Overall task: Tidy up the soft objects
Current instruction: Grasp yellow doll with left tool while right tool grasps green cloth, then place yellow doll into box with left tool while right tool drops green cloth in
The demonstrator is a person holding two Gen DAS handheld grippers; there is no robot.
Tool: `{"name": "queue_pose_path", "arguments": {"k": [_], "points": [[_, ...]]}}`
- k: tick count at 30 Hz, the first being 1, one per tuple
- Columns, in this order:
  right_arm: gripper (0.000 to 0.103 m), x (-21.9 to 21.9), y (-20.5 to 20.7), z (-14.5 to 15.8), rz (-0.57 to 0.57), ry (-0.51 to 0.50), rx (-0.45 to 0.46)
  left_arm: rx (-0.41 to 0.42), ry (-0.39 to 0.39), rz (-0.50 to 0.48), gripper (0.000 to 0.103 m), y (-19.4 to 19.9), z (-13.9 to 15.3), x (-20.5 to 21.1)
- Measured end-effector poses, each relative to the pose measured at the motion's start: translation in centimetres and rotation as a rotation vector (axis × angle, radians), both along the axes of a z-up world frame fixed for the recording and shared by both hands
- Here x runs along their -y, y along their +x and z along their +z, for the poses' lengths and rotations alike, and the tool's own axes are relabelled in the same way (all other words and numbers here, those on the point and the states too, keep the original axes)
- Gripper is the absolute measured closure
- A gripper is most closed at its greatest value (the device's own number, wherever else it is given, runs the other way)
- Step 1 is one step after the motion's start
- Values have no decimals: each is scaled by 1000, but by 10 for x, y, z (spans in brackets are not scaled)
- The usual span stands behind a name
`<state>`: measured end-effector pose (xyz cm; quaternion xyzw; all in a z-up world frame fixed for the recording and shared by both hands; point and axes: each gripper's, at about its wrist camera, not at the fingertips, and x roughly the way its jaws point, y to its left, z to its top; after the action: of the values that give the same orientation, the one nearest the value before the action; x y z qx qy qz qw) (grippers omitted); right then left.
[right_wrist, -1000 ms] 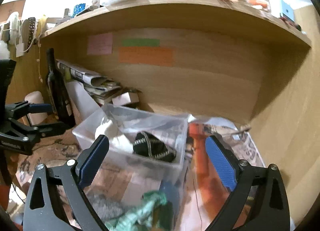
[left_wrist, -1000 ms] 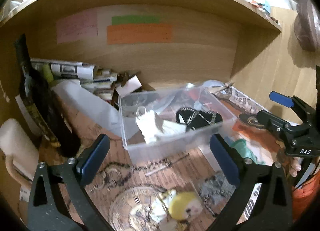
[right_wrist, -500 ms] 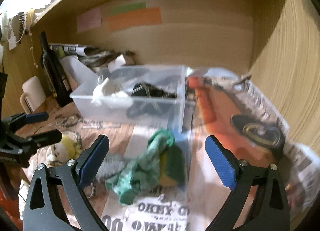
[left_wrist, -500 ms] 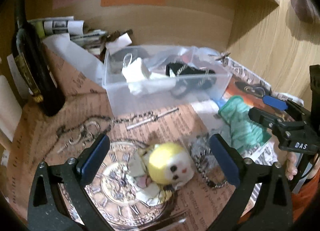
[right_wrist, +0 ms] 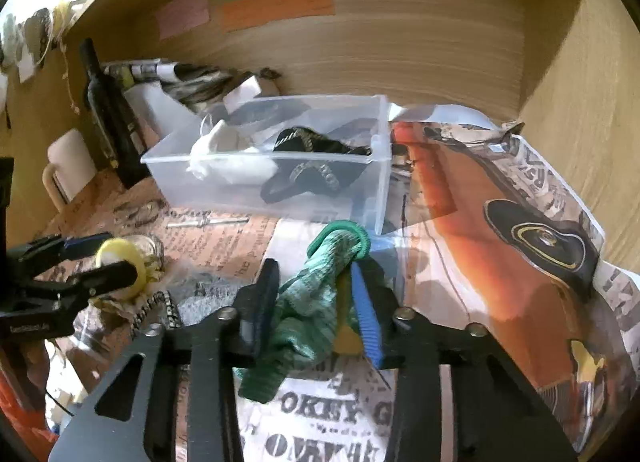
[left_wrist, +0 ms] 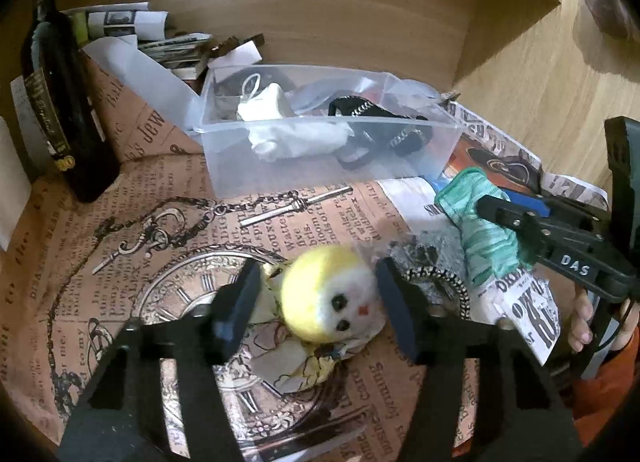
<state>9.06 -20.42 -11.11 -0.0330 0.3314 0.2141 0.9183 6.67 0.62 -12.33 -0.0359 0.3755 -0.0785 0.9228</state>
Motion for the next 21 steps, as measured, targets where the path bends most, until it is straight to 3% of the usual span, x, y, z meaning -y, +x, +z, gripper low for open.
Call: {"name": "queue_pose_path", "arguments": {"k": [2, 7, 13, 21], "points": [[84, -5, 1, -4, 19, -33, -6, -8, -3, -12, 58, 1, -1, 2], [90, -7, 2, -5, 35, -34, 0, 17, 5, -9, 59, 0, 4, 3], [91, -4, 1, 15, 37, 0, 51, 64, -14, 1, 59, 5, 23, -6], [91, -7, 2, 55, 34, 33, 185, 158, -9, 15, 59, 24, 60, -18]]}}
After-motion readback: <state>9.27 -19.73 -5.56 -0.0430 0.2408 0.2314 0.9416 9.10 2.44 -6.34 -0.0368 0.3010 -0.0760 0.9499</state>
